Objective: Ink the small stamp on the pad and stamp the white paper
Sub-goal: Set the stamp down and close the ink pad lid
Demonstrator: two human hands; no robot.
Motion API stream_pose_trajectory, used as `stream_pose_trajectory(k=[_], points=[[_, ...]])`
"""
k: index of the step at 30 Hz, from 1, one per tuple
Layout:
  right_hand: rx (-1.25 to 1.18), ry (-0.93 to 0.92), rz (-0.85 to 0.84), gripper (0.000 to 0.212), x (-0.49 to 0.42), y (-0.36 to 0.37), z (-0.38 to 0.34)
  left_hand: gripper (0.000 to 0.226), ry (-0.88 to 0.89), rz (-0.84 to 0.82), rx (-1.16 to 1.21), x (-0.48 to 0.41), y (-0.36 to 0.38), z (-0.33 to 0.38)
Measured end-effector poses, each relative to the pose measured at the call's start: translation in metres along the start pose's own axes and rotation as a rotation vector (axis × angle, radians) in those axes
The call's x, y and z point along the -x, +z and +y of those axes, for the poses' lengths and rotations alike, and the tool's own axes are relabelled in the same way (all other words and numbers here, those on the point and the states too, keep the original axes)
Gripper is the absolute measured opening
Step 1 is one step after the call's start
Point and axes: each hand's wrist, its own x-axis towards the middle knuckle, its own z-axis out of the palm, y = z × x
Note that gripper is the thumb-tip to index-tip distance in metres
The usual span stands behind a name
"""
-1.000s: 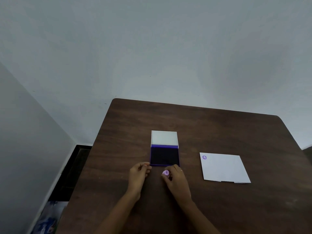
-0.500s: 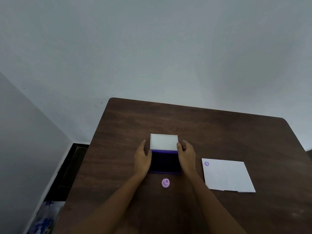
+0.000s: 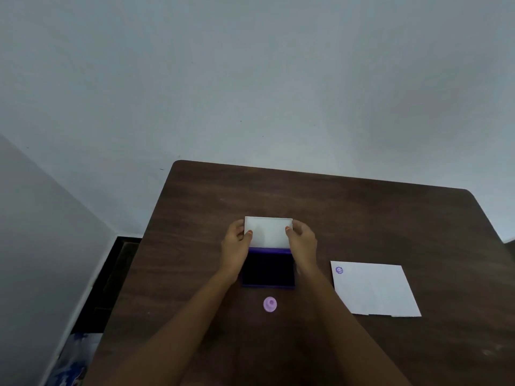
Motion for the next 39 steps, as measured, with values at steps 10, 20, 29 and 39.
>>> stream_pose_trajectory(k=[10,20,29,39], points=[[0.295,-0.394,0.038,0.029,0.037,-0.029,0.004,0.034,0.183,0.056,-0.242,0.033,-0.022,0.009],[0.349,-0.42,-0.002,0.016,0.075,-0.046,0.04,0.014,0.196,0.068,-0.324,0.075,-0.02,-0.025],[0.438,-0.343,-0.018,0.024,0.08,-0.039,0.062,0.025,0.17,0.095,-0.573,0.088,-0.01,-0.045],[0.674,-0.39,-0.068,0.042,0.086,-0.032,0.074,0.034,0.27,0.071,-0.845,0.092,-0.011,-0.052]])
